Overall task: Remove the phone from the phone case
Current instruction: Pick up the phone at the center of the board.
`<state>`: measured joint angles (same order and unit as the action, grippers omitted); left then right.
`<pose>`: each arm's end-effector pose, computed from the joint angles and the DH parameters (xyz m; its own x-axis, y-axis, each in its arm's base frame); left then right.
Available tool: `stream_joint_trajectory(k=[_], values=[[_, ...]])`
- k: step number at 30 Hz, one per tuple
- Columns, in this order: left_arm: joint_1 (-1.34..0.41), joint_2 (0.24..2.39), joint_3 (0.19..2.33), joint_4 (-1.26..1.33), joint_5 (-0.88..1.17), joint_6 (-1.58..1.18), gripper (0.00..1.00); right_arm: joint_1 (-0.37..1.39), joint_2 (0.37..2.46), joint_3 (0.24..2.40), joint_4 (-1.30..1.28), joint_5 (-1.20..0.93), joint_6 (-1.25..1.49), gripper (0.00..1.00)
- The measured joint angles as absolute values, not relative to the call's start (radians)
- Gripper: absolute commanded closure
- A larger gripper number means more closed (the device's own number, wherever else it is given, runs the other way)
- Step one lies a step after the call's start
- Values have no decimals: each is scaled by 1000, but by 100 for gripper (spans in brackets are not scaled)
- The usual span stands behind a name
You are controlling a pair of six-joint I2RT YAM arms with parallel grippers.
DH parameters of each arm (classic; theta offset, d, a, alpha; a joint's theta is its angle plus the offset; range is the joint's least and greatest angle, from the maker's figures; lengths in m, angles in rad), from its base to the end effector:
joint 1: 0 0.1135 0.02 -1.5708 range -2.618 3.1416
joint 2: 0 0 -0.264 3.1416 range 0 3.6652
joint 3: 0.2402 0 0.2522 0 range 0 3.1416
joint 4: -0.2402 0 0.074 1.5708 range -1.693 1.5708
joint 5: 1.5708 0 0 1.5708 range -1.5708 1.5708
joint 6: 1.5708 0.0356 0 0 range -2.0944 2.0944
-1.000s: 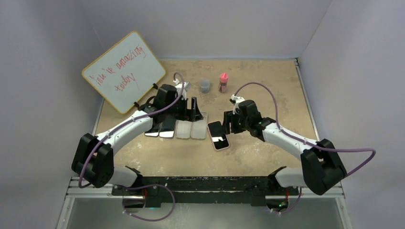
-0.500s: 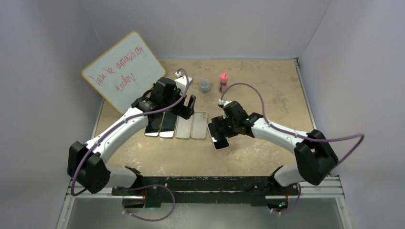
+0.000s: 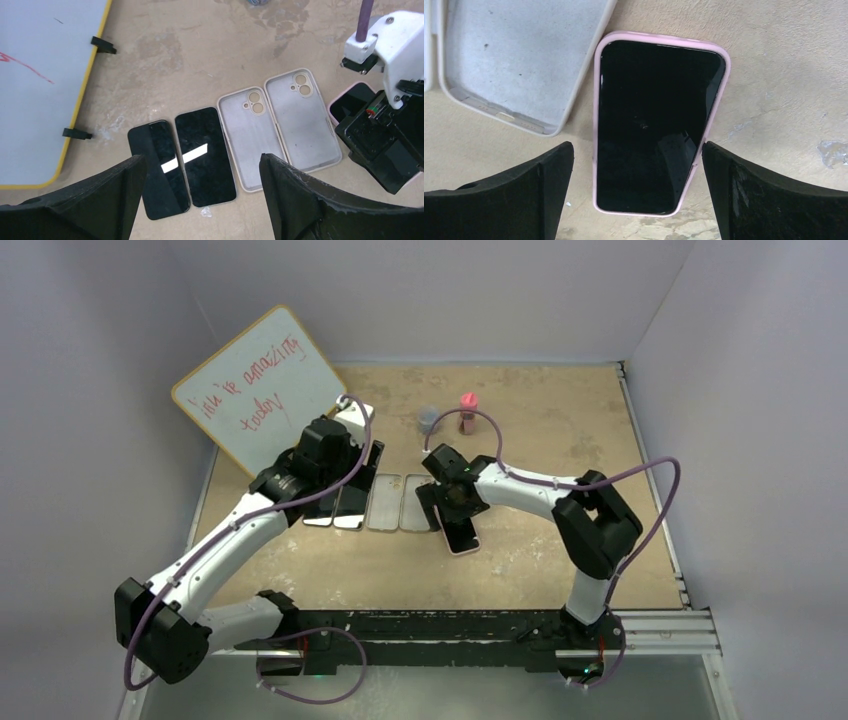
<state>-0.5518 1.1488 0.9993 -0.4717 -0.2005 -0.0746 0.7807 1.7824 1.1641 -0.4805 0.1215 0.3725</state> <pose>0.2180 -0.1258 0.3138 -0.5223 0.2357 -0.8196 0.3378 0.9396 0.0550 0.2585 0.2500 0.1811 -0.8294 -0.3131 -0.4628 -0.3839 0.9211 0.0649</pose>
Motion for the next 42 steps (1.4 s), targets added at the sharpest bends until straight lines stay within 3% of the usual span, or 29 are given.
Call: stream_joint_trajectory(k=[7,12,16,22,28,36,42], values=[[-550,1089,983,-456,-242,-74,14,785,1853,1201,-516,133,371,1],[-548,1082,983,-450,-248,-74,14,785,1857,1209,-526,137,381,8],[-546,1082,983,-450,-249,-73,14,785,1857,1207,-526,130,380,20],[-545,1060,953,-427,-206,-60,12,785,1834,1178,-508,134,357,50],[-545,1023,926,-393,-114,-60,10,785,1747,1095,-548,150,286,68],[-476,1073,918,-359,65,-208,11,785,1533,1018,-490,129,104,80],[-392,1159,863,-293,319,-382,13,789,1444,1005,-424,31,-48,80]])
